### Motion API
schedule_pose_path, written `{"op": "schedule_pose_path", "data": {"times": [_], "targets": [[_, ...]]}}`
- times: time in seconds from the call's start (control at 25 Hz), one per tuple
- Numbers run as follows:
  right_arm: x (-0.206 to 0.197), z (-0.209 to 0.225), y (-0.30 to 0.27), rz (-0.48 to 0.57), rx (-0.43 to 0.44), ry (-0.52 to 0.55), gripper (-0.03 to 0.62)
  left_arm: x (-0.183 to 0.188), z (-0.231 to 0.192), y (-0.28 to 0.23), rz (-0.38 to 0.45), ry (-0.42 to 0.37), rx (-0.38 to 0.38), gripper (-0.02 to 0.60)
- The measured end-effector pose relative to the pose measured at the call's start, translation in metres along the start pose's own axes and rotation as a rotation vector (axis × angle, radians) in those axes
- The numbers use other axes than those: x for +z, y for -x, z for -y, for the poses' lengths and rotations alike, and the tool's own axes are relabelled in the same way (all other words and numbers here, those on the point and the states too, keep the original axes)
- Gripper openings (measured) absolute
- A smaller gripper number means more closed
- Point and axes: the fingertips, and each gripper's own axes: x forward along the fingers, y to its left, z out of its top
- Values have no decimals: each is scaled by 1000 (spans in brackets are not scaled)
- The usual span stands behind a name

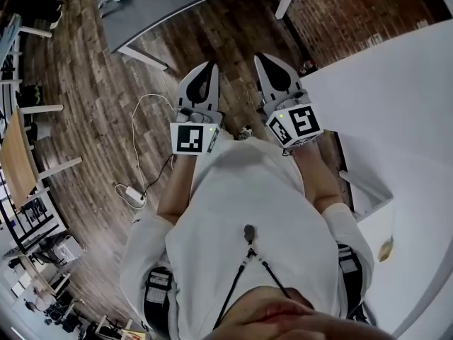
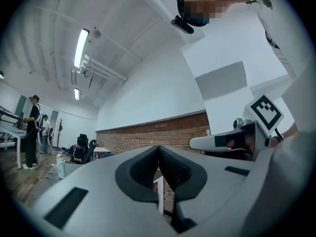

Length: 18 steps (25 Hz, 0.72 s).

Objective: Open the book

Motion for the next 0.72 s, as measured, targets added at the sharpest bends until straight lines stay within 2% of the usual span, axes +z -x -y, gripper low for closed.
{"op": "schedule_pose_path", "data": {"times": [0.48,0.72], "targets": [[-7,25,29,-3,5,-29,35,-6,21,-2,-1,0,53,22],[-16,37,21,-20,35,-59,35,-3,25,-10,9,-16,77,22]]}}
